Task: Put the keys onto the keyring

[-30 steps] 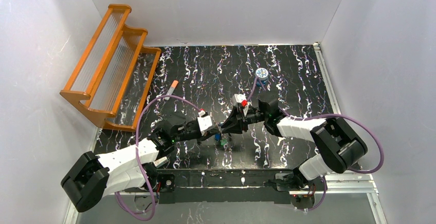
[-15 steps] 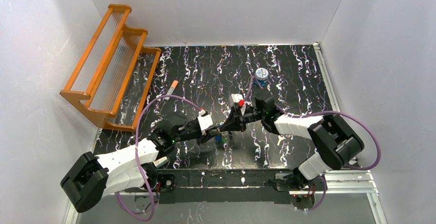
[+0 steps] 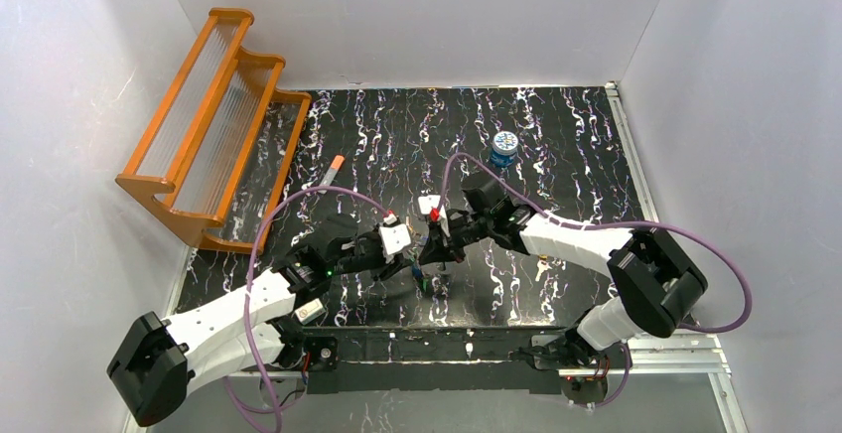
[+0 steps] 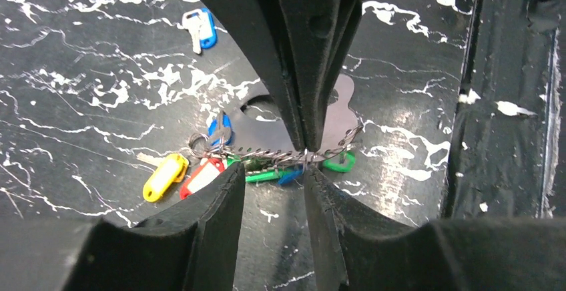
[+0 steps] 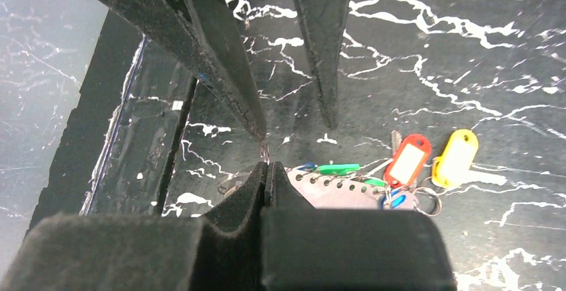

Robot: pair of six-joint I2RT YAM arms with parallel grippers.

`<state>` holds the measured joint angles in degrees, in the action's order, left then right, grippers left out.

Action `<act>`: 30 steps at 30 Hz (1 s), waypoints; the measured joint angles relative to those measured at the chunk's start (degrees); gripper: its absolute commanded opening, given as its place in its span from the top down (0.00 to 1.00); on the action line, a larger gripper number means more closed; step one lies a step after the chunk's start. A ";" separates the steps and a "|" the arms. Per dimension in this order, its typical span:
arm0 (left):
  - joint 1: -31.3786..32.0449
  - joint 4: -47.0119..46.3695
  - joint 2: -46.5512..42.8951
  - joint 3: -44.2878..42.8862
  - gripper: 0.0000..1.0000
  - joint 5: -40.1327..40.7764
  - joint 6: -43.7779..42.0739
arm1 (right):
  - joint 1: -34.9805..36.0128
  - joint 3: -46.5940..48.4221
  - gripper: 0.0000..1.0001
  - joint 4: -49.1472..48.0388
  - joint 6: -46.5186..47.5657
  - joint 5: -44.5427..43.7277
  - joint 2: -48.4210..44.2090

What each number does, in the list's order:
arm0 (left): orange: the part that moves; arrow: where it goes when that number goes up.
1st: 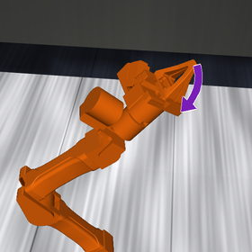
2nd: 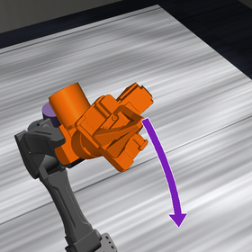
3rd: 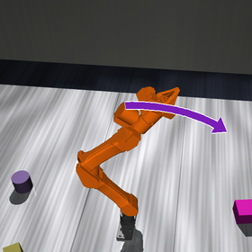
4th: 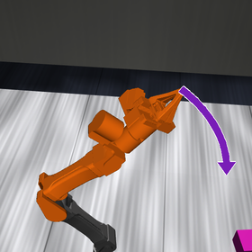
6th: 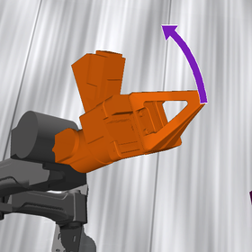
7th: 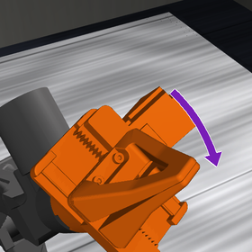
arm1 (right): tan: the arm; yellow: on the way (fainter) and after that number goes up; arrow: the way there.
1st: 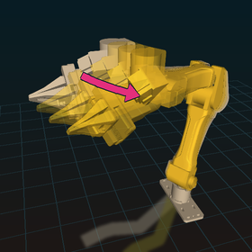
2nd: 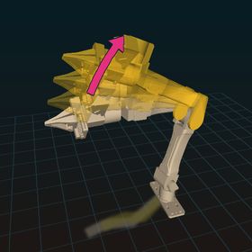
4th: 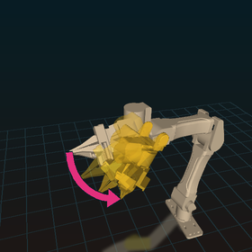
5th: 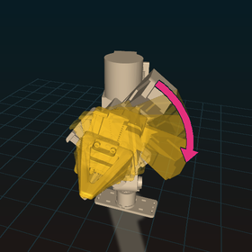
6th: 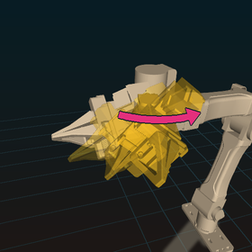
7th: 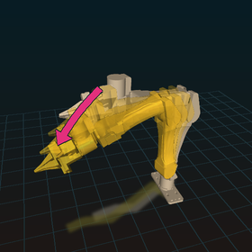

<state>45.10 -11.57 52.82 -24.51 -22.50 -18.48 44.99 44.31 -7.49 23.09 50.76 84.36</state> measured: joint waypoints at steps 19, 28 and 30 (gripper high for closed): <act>1.79 1.79 3.61 0.00 0.68 -2.34 1.57 | 2.29 2.40 0.99 8.02 1.05 -4.79 1.66; 2.19 -0.33 4.94 0.00 0.87 -2.45 2.19 | 2.34 2.40 0.99 7.41 0.87 -4.74 1.68; 2.29 -1.09 6.03 0.00 0.90 -2.47 2.29 | 2.34 2.40 0.99 7.39 0.87 -4.76 1.68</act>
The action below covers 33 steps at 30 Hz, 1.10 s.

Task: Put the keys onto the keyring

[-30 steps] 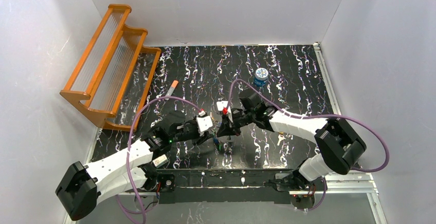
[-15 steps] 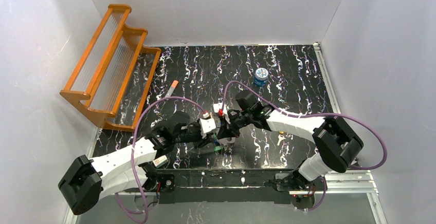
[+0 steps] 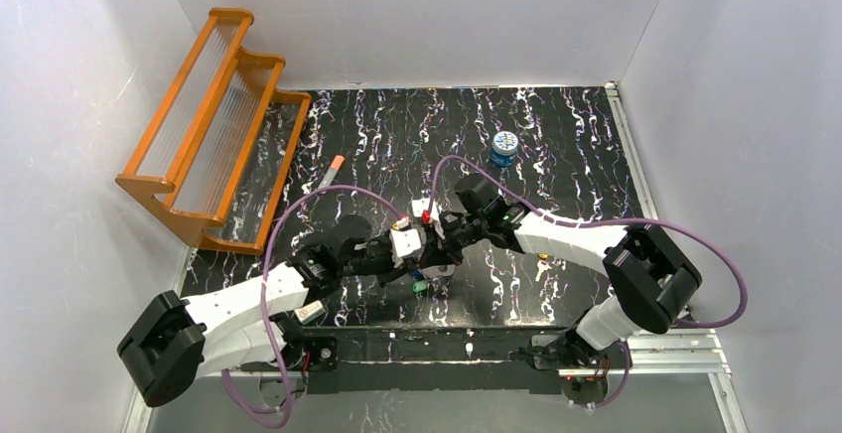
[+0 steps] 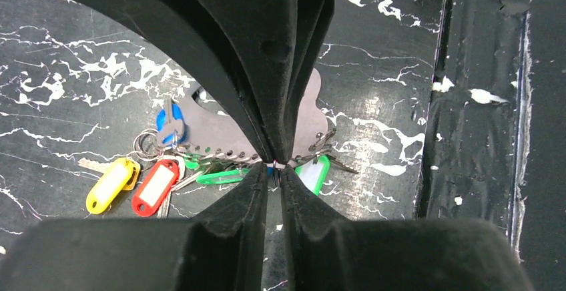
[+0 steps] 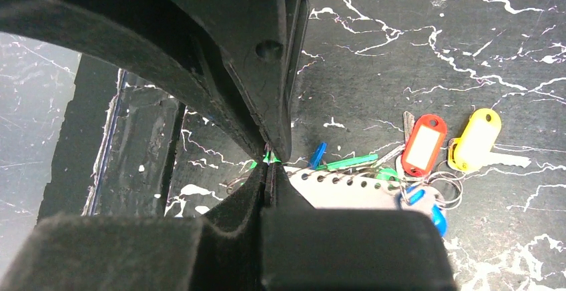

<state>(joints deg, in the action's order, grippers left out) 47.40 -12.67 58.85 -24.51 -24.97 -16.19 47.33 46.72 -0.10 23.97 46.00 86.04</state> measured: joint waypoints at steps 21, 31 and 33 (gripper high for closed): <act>0.20 -7.85 -2.47 5.29 1.00 4.90 4.59 | -1.42 -4.52 0.54 -10.47 -5.77 -1.07 -2.14; 0.20 -20.98 -4.17 12.13 1.00 5.09 10.27 | -8.70 -10.27 0.62 -24.85 -13.20 6.19 -3.93; 0.20 -23.61 -4.13 13.11 1.00 5.09 10.88 | -8.68 -11.04 0.66 -27.45 -13.64 7.45 -3.93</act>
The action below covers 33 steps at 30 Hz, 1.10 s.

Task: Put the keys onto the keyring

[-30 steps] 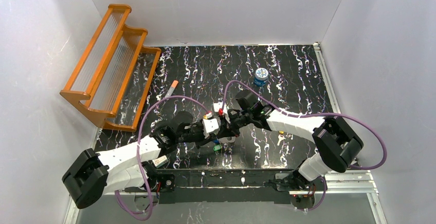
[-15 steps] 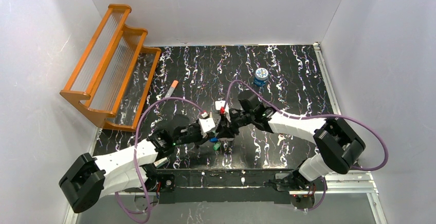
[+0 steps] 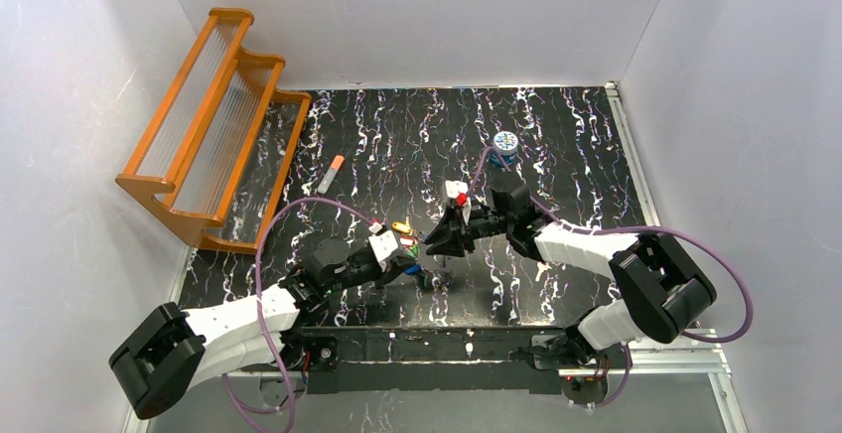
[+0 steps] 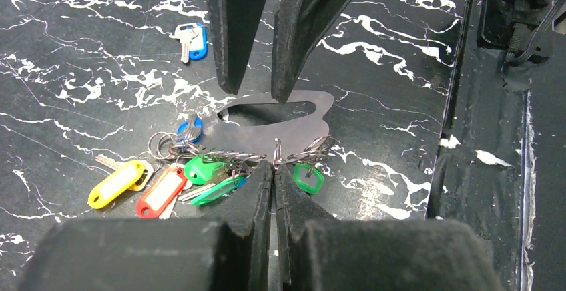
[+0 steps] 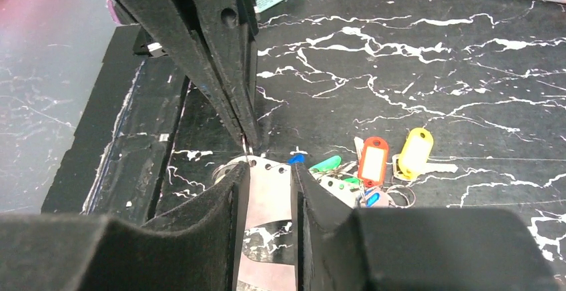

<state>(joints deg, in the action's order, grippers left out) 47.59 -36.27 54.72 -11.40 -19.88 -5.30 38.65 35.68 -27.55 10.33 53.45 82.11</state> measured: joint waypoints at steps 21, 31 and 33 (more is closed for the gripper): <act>0.00 -17.88 1.14 5.92 1.00 2.99 6.49 | 0.81 -4.66 0.74 -12.31 -5.92 3.67 2.03; 0.00 -25.99 3.56 8.15 1.00 4.59 10.84 | 3.41 -5.60 0.72 -16.26 -8.92 1.18 3.78; -0.02 -27.21 4.33 8.31 1.00 4.96 11.34 | 3.54 -5.60 0.71 -16.68 -9.20 0.57 3.76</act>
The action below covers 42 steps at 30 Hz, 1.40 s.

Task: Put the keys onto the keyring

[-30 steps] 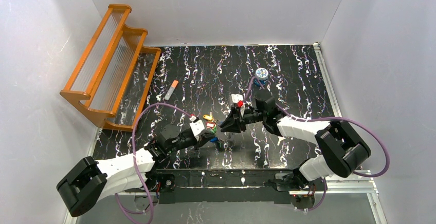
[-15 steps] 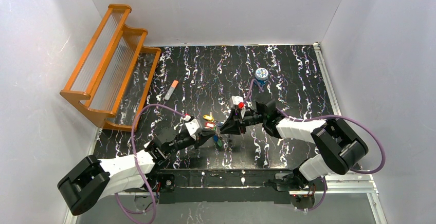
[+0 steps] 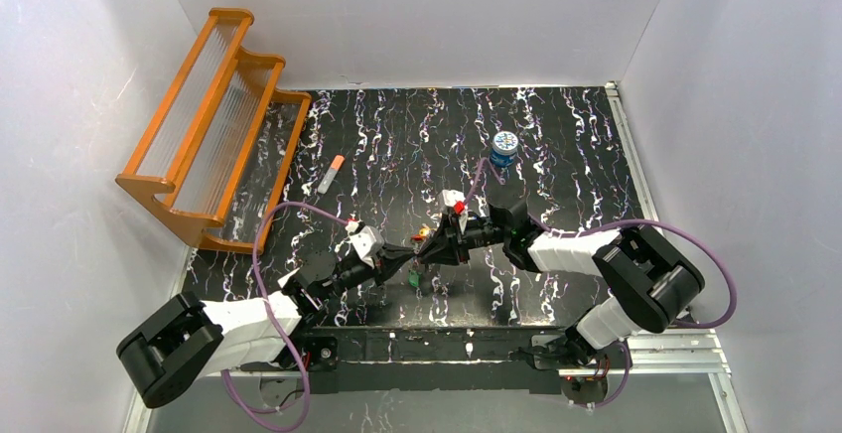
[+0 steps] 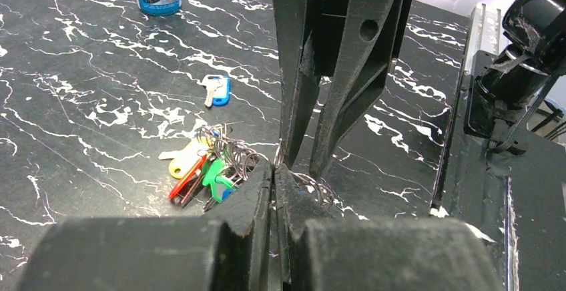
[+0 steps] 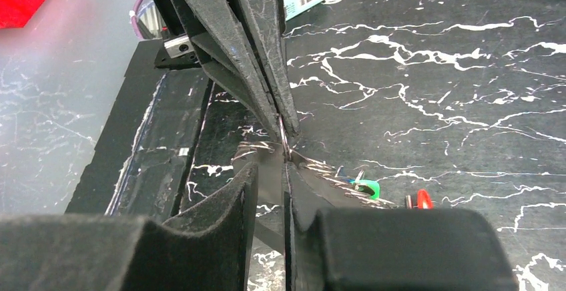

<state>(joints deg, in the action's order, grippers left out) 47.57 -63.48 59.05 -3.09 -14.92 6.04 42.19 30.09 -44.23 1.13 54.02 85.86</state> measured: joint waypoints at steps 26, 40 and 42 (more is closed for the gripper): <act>0.24 -3.32 1.29 0.74 1.00 -2.84 0.81 | 0.13 -1.77 0.60 -1.44 2.10 -4.31 -2.78; 0.24 -3.37 0.96 0.74 1.00 -2.67 0.39 | 0.09 -1.86 0.60 2.89 5.60 -8.00 -9.07; 0.24 -3.37 0.96 0.74 1.00 -2.67 0.37 | 0.09 -1.86 0.61 3.41 5.53 -7.52 -9.11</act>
<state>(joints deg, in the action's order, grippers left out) 47.81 -66.85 60.01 -2.35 -17.58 6.42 42.28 28.23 -40.82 6.66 46.50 76.75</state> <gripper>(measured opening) 0.014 0.403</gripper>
